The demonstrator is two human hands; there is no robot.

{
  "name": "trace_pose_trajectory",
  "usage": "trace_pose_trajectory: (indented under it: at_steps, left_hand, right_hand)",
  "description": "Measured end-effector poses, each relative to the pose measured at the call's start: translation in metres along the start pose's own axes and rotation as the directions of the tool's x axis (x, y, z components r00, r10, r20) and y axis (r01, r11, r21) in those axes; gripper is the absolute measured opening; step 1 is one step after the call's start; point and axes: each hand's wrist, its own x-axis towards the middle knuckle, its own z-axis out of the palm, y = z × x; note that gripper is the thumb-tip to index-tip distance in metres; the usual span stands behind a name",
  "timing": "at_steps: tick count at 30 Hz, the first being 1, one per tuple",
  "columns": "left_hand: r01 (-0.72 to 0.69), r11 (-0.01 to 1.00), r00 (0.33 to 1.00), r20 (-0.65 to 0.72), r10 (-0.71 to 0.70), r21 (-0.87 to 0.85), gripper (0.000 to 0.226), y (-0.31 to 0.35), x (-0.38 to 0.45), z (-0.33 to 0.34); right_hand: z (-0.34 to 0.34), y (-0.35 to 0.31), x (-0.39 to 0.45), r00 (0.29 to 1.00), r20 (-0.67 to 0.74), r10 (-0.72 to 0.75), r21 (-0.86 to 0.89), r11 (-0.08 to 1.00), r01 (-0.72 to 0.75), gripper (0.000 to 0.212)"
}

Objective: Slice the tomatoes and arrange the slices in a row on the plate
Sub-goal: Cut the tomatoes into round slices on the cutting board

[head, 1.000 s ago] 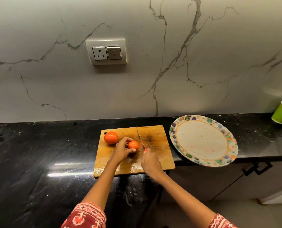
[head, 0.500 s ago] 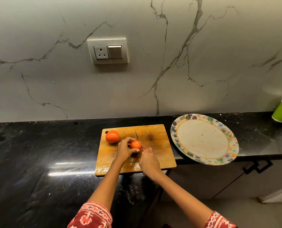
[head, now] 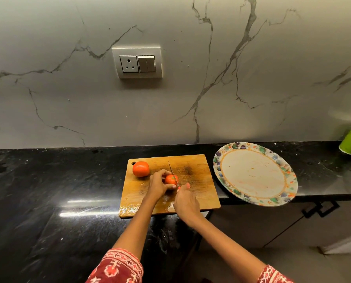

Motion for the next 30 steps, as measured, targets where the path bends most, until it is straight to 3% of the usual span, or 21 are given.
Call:
trace_pose_trajectory:
  at_steps: [7,12,19,26,30]
  left_hand:
    - [0.000,1.000,1.000,-0.005,0.000,-0.003,0.047,-0.004,0.001,-0.001]
    - [-0.022,1.000,1.000,-0.003,0.022,-0.016,0.047,-0.001,-0.001,-0.001]
    - [-0.012,1.000,1.000,-0.010,0.012,0.001,0.048,-0.001,-0.002,-0.002]
    - [-0.049,0.999,0.998,-0.039,0.049,0.007,0.046,0.006,-0.006,0.000]
    - [-0.042,0.998,0.998,-0.040,0.044,0.035,0.046,0.006,-0.007,-0.002]
  right_hand:
    - [-0.002,0.011,0.009,0.999,-0.032,0.003,-0.006,1.000,-0.003,0.031]
    - [0.000,0.012,0.006,1.000,0.009,0.009,-0.010,1.000,-0.009,0.054]
    - [0.002,0.010,0.005,1.000,-0.004,0.015,-0.010,1.000,-0.015,0.058]
    - [0.000,0.004,0.016,1.000,-0.006,-0.021,-0.011,1.000,0.020,0.029]
    - [0.003,0.007,0.017,0.998,-0.026,-0.059,-0.049,0.997,0.058,0.027]
